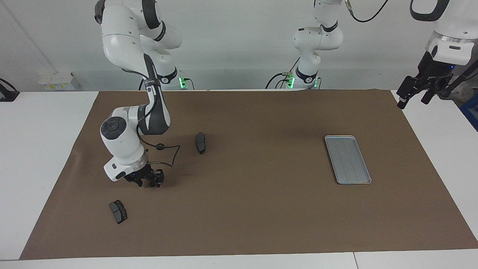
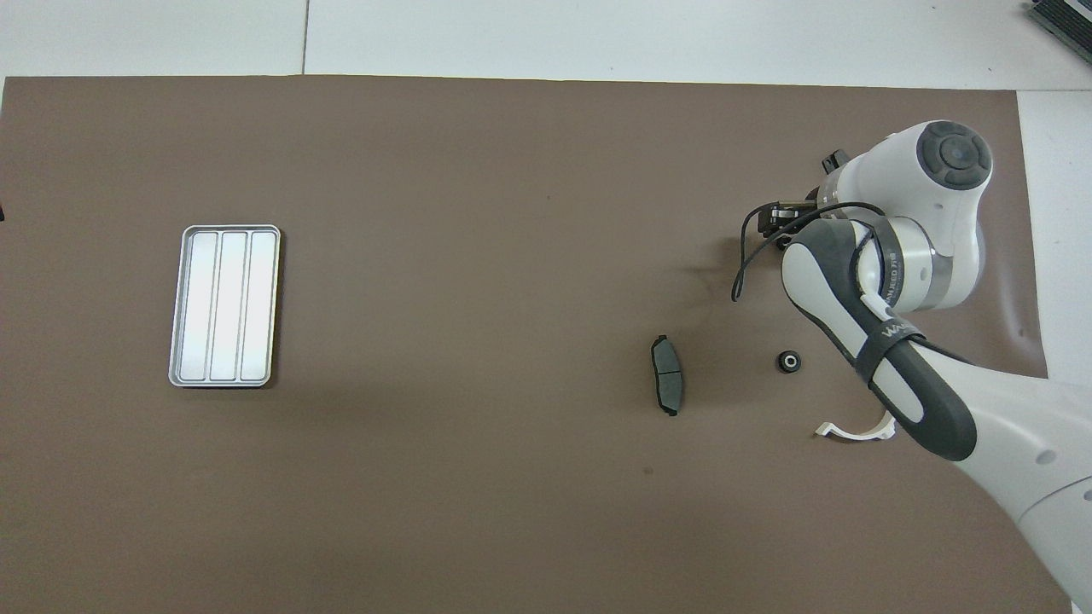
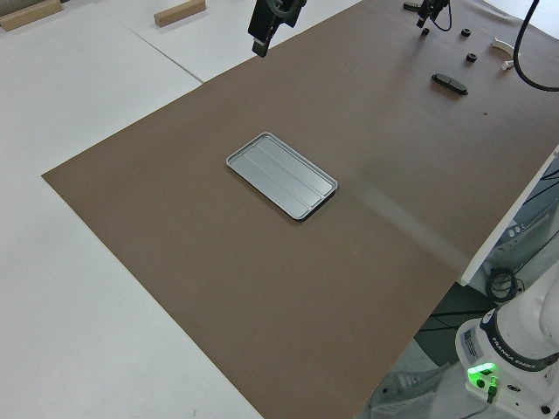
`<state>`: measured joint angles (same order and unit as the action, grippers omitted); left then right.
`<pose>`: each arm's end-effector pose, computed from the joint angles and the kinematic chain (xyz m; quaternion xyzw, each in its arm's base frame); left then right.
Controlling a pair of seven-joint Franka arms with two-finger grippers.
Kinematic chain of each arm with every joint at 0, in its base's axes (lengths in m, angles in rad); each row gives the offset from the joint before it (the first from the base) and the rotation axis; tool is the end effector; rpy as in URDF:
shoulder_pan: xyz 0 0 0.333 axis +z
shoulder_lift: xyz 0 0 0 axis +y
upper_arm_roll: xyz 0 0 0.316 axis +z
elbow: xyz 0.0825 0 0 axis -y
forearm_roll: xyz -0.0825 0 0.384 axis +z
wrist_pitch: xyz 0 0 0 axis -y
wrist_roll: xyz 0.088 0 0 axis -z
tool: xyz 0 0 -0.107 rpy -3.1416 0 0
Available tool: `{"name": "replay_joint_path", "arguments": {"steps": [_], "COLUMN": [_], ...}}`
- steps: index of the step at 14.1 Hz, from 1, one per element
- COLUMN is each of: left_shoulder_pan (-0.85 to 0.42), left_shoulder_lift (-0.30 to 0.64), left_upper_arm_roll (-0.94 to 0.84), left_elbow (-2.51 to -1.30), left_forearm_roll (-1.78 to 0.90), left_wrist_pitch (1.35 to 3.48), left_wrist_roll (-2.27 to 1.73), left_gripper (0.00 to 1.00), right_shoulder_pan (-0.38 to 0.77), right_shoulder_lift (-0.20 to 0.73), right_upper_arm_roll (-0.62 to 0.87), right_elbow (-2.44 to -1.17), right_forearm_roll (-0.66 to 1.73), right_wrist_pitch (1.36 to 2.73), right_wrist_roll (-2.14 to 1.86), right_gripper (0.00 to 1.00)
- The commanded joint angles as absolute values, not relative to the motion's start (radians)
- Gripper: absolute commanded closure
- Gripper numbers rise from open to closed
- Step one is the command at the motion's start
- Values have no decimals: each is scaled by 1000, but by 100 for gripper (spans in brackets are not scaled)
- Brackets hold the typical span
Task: Pick bearing gear from pile to tray
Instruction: 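Reach the right gripper to a black bearing gear and grasp it, then carry the gear with the right gripper toward the table center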
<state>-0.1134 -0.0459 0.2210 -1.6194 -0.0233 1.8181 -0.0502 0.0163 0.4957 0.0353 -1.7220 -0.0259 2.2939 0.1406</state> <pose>0.5604 0.0617 0.6508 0.9892 0.0802 0.1218 0.0131 0.6742 0.0318 0.3063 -0.9985 0.0387 -0.0383 0.0020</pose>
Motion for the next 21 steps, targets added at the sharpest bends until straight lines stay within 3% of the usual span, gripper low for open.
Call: {"name": "replay_joint_path", "arguments": {"steps": [1,4,6,7,9,13,21], "left_shoulder_pan": [-181,-225,-247,-248,-261,-258,-259], "left_shoulder_lift": [-54,-63,-69,-68,-71,-100,-221], "left_upper_arm_roll": [221,221,219,219,219,221,219], "left_elbow": [-1629,-1643,-1646,-1644,-1643,-1646,-1637], "left_forearm_roll": [-17,-18,-18,-18,-18,-20,-14], "left_wrist_pitch": [1836,1822,1786,1778,1776,1757,1626], "left_wrist_roll": [-51,-49,-55,-55,-58,-51,-51], "left_gripper": [0,0,0,0,0,0,0], "right_shoulder_pan": [12,11,12,12,14,55,356], "right_shoulder_lift": [491,491,489,486,477,437,425], "right_upper_arm_roll": [40,40,40,40,40,41,40], "right_elbow": [-1762,-1773,-1773,-1775,-1775,-1770,-1753], "right_forearm_roll": [-26,-26,-26,-26,-26,-26,-34], "right_wrist_pitch": [2344,2362,2359,2355,2344,2347,2359], "right_wrist_roll": [152,156,155,155,155,170,703], "right_gripper": [38,49,83,95,100,100,100]}}
